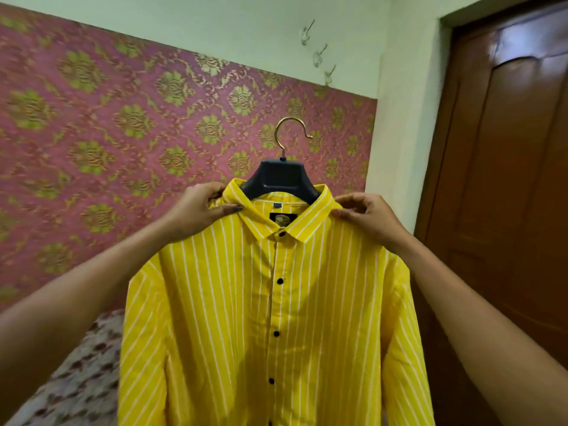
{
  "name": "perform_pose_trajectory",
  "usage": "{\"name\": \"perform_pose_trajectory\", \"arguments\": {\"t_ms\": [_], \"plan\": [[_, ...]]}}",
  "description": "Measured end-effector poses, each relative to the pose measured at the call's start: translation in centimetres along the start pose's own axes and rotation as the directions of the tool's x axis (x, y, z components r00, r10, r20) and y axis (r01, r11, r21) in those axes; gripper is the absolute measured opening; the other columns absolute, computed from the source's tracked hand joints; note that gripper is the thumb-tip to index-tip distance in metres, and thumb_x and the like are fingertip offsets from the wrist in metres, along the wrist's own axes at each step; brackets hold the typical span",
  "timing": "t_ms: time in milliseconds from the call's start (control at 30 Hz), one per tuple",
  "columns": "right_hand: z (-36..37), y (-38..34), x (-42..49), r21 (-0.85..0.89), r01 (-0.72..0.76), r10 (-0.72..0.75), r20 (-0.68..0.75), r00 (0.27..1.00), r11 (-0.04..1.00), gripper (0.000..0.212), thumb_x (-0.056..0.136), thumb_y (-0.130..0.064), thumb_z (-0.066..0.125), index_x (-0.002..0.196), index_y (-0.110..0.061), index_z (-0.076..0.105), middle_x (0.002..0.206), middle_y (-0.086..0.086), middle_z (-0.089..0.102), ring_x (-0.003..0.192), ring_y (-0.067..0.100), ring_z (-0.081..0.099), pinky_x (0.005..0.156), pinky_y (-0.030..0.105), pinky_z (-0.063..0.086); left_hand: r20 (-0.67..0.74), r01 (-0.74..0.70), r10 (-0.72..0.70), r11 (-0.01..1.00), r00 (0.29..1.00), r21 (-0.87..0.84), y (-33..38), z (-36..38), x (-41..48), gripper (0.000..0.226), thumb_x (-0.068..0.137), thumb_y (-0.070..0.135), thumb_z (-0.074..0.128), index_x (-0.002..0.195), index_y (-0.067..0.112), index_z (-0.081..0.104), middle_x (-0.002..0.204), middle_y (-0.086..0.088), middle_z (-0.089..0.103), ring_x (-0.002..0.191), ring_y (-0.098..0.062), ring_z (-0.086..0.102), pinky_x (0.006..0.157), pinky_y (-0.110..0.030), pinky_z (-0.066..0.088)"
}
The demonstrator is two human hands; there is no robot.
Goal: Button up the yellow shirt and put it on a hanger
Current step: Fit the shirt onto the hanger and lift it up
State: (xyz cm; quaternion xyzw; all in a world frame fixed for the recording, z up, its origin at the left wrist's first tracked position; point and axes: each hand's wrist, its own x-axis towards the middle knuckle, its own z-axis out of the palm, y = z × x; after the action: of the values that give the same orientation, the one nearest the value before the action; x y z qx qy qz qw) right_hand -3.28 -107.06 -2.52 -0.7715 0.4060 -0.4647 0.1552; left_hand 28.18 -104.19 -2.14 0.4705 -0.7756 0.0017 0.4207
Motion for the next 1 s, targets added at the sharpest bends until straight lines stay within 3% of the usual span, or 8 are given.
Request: {"name": "perform_pose_trajectory", "arguments": {"t_ms": [167, 333, 467, 600, 733, 800, 900, 1000], "plan": [[-1.8, 6.4, 5.1, -0.219, -0.096, 0.124, 0.118, 0.985, 0.971, 0.032, 0.077, -0.03, 0.072, 0.102, -0.011, 0.068, 0.094, 0.004, 0.069, 0.086, 0.018, 0.065, 0.08, 0.035, 0.051, 0.052, -0.059, 0.063, 0.996, 0.997, -0.062, -3.6, 3.6, 8.0, 0.019, 0.083, 0.022, 0.064, 0.101, 0.019, 0.061, 0.105, -0.001, 0.065, 0.098, -0.014, 0.059, 0.083, -0.028, 0.046], [-2.9, 10.8, 9.6, -0.238, -0.112, 0.13, 0.064, 0.989, 0.965, 0.05, 0.071, -0.048, 0.066, 0.098, -0.006, 0.067, 0.096, 0.018, 0.068, 0.09, 0.031, 0.065, 0.083, 0.047, 0.05, 0.051, -0.079, 0.081, 0.996, 0.995, -0.048, -5.6, 6.3, 14.3, 0.026, 0.084, 0.024, 0.063, 0.107, 0.011, 0.062, 0.103, -0.004, 0.064, 0.096, -0.016, 0.058, 0.084, -0.032, 0.047], [-3.4, 14.6, 13.4, -0.258, -0.128, 0.148, 0.059, 0.987, 0.958, 0.065, 0.061, -0.06, 0.063, 0.096, -0.005, 0.066, 0.096, 0.02, 0.067, 0.086, 0.031, 0.064, 0.079, 0.046, 0.05, 0.046, -0.1, 0.102, 0.994, 0.994, -0.043, -7.6, 8.8, 18.7, 0.027, 0.084, 0.025, 0.063, 0.109, 0.015, 0.062, 0.105, 0.003, 0.061, 0.098, -0.011, 0.056, 0.082, -0.024, 0.041], [-3.2, 18.5, 17.4, -0.336, -0.099, 0.131, 0.075, 0.989, 0.937, 0.055, 0.069, -0.041, 0.076, 0.116, -0.019, 0.059, 0.109, -0.002, 0.063, 0.098, 0.016, 0.059, 0.087, 0.03, 0.046, 0.019, -0.079, 0.079, 0.997, 0.997, -0.001, -9.0, 11.0, 22.8, 0.026, 0.083, 0.027, 0.064, 0.104, 0.012, 0.063, 0.1, 0.002, 0.062, 0.094, -0.011, 0.056, 0.08, -0.024, 0.04], [-4.0, 22.5, 22.9, -0.389, -0.028, 0.028, -0.006, 1.0, 0.921, 0.055, 0.064, -0.06, 0.066, 0.103, -0.022, 0.063, 0.102, 0.003, 0.068, 0.095, 0.02, 0.061, 0.083, 0.039, 0.049, -0.006, -0.075, 0.075, 0.997, 0.997, -0.019, -10.6, 12.7, 27.9, 0.018, 0.081, 0.025, 0.066, 0.097, 0.019, 0.062, 0.095, 0.003, 0.064, 0.093, -0.01, 0.057, 0.077, -0.017, 0.042], [-4.8, 24.3, 25.8, -0.352, -0.001, -0.011, -0.032, 0.999, 0.936, 0.053, 0.058, -0.064, 0.062, 0.096, -0.027, 0.063, 0.096, 0.001, 0.068, 0.09, 0.019, 0.062, 0.08, 0.041, 0.049, 0.001, -0.056, 0.056, 0.998, 0.998, -0.002, -11.5, 13.4, 30.6, 0.03, 0.075, 0.028, 0.071, 0.102, 0.022, 0.06, 0.097, 0.005, 0.063, 0.096, -0.008, 0.057, 0.082, -0.019, 0.042], [-6.1, 26.8, 29.7, -0.346, 0.033, -0.054, -0.051, 0.997, 0.938, 0.033, 0.062, -0.054, 0.07, 0.08, -0.03, 0.054, 0.081, -0.008, 0.061, 0.08, 0.016, 0.057, 0.066, 0.034, 0.043, 0.073, 0.023, -0.04, 0.975, 0.997, 0.222, -14.1, 13.9, 33.2, 0.048, 0.063, 0.052, 0.073, 0.102, 0.025, 0.062, 0.091, 0.01, 0.064, 0.086, -0.007, 0.059, 0.078, -0.025, 0.044], [-7.3, 30.1, 33.6, -0.343, 0.032, -0.069, -0.095, 0.993, 0.939, 0.042, 0.067, -0.036, 0.08, 0.093, -0.025, 0.049, 0.095, -0.006, 0.056, 0.09, 0.014, 0.053, 0.071, 0.028, 0.037, 0.016, 0.043, -0.049, 0.966, 0.999, 0.254, -16.8, 15.1, 35.1, 0.05, 0.058, 0.066, 0.065, 0.089, 0.027, 0.063, 0.084, 0.005, 0.069, 0.082, -0.014, 0.064, 0.07, -0.029, 0.046]]}}
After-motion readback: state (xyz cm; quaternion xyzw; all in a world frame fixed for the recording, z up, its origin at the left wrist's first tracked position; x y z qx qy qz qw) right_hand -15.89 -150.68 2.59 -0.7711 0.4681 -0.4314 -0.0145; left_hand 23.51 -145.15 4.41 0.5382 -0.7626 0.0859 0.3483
